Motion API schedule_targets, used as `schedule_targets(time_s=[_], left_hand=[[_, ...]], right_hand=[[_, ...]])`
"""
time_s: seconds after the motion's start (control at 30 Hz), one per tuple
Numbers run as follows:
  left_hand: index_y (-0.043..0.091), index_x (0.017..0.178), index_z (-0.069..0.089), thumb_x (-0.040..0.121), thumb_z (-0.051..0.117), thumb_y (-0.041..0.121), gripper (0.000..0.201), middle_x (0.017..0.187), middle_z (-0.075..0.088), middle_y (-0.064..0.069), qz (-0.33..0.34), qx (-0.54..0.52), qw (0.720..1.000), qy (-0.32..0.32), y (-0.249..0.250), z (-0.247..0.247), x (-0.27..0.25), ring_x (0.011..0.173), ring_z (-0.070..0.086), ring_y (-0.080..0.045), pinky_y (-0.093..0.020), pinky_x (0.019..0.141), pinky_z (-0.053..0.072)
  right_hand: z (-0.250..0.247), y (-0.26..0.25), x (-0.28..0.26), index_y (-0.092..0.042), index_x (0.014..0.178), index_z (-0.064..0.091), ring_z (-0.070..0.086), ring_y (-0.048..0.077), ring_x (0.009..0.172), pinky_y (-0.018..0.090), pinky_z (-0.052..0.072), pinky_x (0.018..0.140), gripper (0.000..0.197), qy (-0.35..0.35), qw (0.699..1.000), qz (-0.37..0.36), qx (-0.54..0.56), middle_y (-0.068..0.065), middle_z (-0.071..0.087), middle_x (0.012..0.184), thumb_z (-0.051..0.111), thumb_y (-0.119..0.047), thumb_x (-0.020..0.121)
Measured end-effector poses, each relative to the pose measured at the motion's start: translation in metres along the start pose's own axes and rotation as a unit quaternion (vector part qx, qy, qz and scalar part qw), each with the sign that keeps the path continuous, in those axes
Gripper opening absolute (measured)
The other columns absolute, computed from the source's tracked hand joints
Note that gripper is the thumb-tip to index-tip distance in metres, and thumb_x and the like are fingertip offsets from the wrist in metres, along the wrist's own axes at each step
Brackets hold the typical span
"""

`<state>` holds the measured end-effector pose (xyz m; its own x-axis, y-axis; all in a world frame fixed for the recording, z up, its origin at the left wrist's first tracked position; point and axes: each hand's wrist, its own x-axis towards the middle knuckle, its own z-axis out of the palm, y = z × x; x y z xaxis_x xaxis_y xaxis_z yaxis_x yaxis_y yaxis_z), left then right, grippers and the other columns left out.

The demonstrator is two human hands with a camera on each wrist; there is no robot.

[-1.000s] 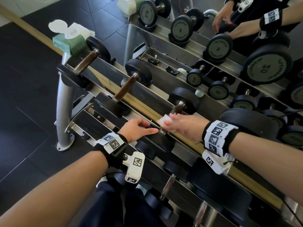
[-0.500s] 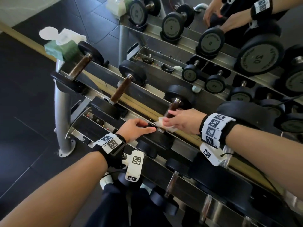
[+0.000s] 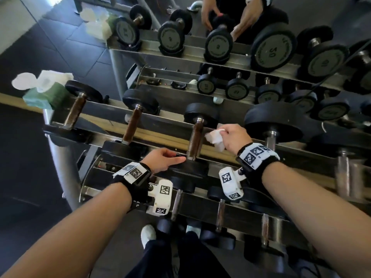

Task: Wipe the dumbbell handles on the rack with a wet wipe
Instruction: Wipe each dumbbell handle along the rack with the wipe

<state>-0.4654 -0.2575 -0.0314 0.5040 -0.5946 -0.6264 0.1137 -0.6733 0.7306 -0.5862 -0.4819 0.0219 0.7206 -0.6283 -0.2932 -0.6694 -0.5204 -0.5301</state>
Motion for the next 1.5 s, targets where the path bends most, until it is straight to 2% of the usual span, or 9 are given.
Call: schedule_targets(time_s=[0.13,0.33,0.83,0.93,1.03,1.1,1.23,1.37,1.5], left_hand=[[0.020,0.112,0.066,0.076,0.080,0.044,0.045,0.111,0.070,-0.003,0.002,-0.010,1.000,-0.027,-0.001,-0.006,0.004,0.106,0.067,-0.020,-0.037,0.097,0.054],[0.023,0.115,0.064,0.078,0.080,0.036,0.043,0.114,0.067,-0.002,0.002,-0.038,0.998,-0.056,-0.010,-0.012,0.012,0.105,0.066,-0.012,-0.026,0.093,0.054],[0.019,0.115,0.065,0.076,0.082,0.034,0.045,0.112,0.068,-0.002,-0.012,-0.046,0.997,-0.054,-0.010,-0.010,0.019,0.103,0.066,-0.014,-0.026,0.090,0.054],[0.020,0.115,0.065,0.077,0.081,0.033,0.043,0.111,0.068,-0.001,-0.011,-0.049,0.997,-0.057,-0.010,-0.010,0.018,0.103,0.066,-0.012,-0.024,0.089,0.053],[0.019,0.115,0.065,0.078,0.081,0.033,0.043,0.112,0.068,-0.002,-0.011,-0.053,0.997,-0.057,-0.010,-0.010,0.018,0.103,0.066,-0.012,-0.023,0.087,0.053],[0.019,0.115,0.065,0.078,0.080,0.033,0.043,0.112,0.068,-0.002,-0.012,-0.055,0.997,-0.054,-0.011,-0.010,0.017,0.104,0.065,-0.013,-0.025,0.090,0.053],[0.020,0.115,0.065,0.078,0.081,0.033,0.042,0.113,0.067,-0.002,-0.012,-0.063,0.996,-0.055,-0.011,-0.010,0.016,0.105,0.065,-0.013,-0.026,0.092,0.052],[0.021,0.115,0.065,0.077,0.081,0.034,0.043,0.113,0.068,-0.001,-0.012,-0.060,0.996,-0.058,-0.011,-0.009,0.017,0.105,0.065,-0.013,-0.031,0.097,0.052],[0.019,0.115,0.065,0.078,0.081,0.033,0.043,0.113,0.068,-0.003,-0.015,-0.063,0.996,-0.053,-0.011,-0.008,0.017,0.107,0.065,-0.016,-0.035,0.100,0.052]], right_hand=[[0.026,0.004,0.008,-0.005,0.125,0.065,0.055,0.031,0.122,0.025,0.035,0.099,0.031,0.069,0.993,0.034,0.085,0.016,0.064,0.129,0.046,-0.013,0.102],[0.056,-0.003,0.018,-0.011,0.122,0.068,0.061,0.026,0.111,0.024,0.040,0.091,0.029,0.121,0.979,0.013,0.166,0.010,0.070,0.118,0.049,-0.017,0.101],[0.075,0.015,-0.041,-0.030,0.121,0.071,0.065,0.008,0.100,0.020,0.046,0.096,0.030,-0.095,0.987,-0.114,0.064,-0.003,0.072,0.115,0.049,-0.021,0.102],[0.061,0.017,-0.033,-0.031,0.100,0.078,0.062,-0.002,0.077,0.018,0.049,0.077,0.029,-0.113,0.988,-0.070,0.082,-0.006,0.075,0.094,0.055,-0.013,0.096],[0.051,0.015,-0.016,-0.025,0.099,0.079,0.060,-0.002,0.065,0.016,0.046,0.066,0.025,0.029,0.980,-0.012,0.194,-0.005,0.073,0.082,0.059,-0.012,0.091],[0.050,0.012,-0.006,-0.022,0.112,0.076,0.060,0.004,0.071,0.023,0.047,0.073,0.028,0.101,0.968,0.002,0.229,-0.002,0.072,0.089,0.056,-0.012,0.094],[0.061,0.002,0.002,-0.029,0.129,0.065,0.061,0.016,0.114,0.027,0.043,0.104,0.031,0.014,0.982,-0.011,0.188,0.000,0.069,0.123,0.051,-0.029,0.102],[0.076,0.009,-0.021,-0.034,0.126,0.067,0.063,0.008,0.105,0.024,0.045,0.098,0.029,-0.033,0.982,-0.011,0.185,-0.007,0.071,0.116,0.050,-0.029,0.103],[0.080,0.016,-0.042,-0.032,0.109,0.075,0.058,-0.002,0.061,0.011,0.044,0.059,0.027,-0.050,0.987,-0.031,0.151,-0.011,0.075,0.084,0.052,-0.022,0.099]])
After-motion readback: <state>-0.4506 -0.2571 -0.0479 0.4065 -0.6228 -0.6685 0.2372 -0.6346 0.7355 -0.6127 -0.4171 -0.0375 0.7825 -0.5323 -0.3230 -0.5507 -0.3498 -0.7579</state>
